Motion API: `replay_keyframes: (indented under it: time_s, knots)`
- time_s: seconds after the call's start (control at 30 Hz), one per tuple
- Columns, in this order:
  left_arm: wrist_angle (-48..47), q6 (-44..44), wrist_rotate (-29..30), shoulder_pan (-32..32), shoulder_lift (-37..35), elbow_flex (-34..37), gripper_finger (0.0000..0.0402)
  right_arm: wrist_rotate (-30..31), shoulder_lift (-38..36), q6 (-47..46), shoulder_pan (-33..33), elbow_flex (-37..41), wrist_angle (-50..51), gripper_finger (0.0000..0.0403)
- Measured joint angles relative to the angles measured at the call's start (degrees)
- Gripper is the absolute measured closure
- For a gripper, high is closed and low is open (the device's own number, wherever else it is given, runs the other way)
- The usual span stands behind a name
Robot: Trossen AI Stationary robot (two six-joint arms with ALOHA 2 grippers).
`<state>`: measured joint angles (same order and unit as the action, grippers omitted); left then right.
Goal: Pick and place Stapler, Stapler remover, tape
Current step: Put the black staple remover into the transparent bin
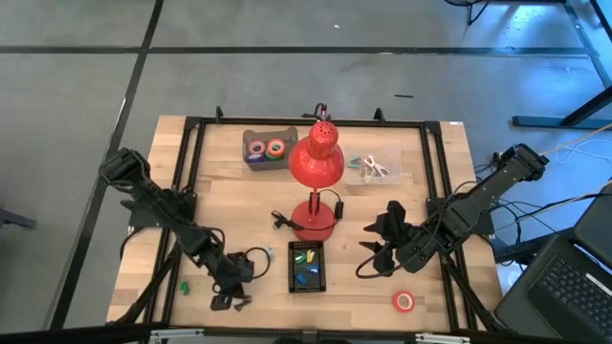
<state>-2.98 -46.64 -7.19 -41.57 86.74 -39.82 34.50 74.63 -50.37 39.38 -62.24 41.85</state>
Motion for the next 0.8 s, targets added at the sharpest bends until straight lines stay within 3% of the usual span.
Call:
replay_keyframes:
  time_s: [0.17, 0.27, 0.37, 0.5, 0.8]
  knots:
    - [6.1, 14.15, 12.29, -0.14, -0.02, -3.16, 0.0379, 0.0, 0.0, 0.34, 0.02, 0.0, -0.61, 0.0202]
    - [17.9, 27.53, 22.68, -0.25, -0.02, -2.85, 0.0379, 0.0, 0.79, 2.93, 0.02, 0.0, -2.92, 0.0202]
    - [29.21, 40.76, 27.8, 1.43, 0.32, -2.66, 0.0379, -1.49, 2.43, 7.55, 0.02, 0.0, -7.96, 0.0202]
    - [37.75, 51.12, 24.02, 6.41, 0.56, -2.57, 0.0379, -5.35, 5.03, 13.98, 0.02, 0.0, -16.2, 0.0202]
    - [46.63, 59.44, 11.49, 19.95, 0.95, -2.55, 0.0379, -6.69, 9.08, 24.07, 0.02, 0.0, -27.86, 0.0202]
